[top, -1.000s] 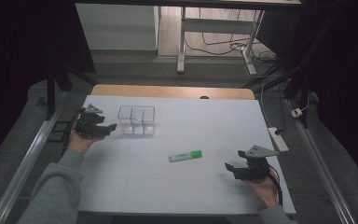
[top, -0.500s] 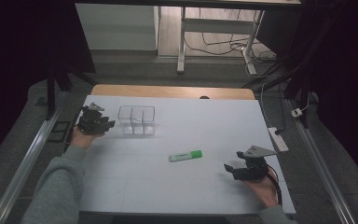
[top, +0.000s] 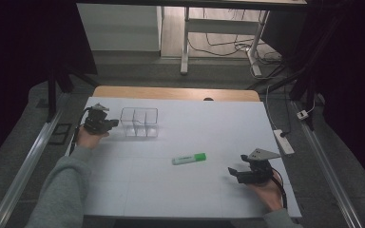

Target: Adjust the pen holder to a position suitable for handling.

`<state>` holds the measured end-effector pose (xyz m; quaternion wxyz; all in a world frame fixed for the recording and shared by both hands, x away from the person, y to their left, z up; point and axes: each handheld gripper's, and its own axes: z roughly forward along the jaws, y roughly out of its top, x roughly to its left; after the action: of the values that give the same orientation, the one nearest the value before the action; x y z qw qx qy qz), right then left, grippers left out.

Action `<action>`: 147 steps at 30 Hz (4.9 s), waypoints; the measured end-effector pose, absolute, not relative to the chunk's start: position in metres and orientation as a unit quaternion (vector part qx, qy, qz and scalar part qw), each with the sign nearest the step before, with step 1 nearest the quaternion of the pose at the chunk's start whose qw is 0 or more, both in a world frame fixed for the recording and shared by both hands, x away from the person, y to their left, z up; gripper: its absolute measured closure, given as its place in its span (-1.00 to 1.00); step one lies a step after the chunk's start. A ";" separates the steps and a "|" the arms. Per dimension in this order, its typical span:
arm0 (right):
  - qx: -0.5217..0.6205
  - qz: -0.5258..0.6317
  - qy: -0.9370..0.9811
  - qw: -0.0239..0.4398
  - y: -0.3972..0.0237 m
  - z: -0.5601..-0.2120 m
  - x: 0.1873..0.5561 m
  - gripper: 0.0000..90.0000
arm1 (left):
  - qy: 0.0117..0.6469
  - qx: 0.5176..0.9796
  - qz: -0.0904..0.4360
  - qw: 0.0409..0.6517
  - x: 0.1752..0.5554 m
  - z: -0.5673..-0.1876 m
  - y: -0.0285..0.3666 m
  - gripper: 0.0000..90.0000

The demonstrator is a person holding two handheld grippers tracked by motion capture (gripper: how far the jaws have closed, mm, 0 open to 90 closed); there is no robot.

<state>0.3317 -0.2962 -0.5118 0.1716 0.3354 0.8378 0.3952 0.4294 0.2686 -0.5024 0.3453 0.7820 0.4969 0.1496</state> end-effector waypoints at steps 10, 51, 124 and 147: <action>0.336 0.393 0.838 0.172 -0.296 -0.513 0.332 -0.52 | 0.499 0.781 0.131 0.352 0.436 -0.504 0.261 0.98; 0.335 0.391 0.841 0.169 -0.294 -0.514 0.332 -0.51 | 0.463 0.797 0.085 0.378 0.448 -0.499 0.200 0.98; 0.338 0.394 0.839 0.165 -0.295 -0.513 0.332 -0.52 | 0.397 0.830 0.120 0.374 0.303 -0.506 0.214 -0.14; 0.335 0.412 0.829 0.178 -0.297 -0.505 0.330 -0.47 | 0.405 0.823 0.120 0.380 0.288 -0.514 0.225 -0.21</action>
<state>0.3298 -0.2972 -0.5045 0.1778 0.3345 0.8288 0.4117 0.2881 0.2246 -0.5144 0.3797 0.8232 0.4048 0.1199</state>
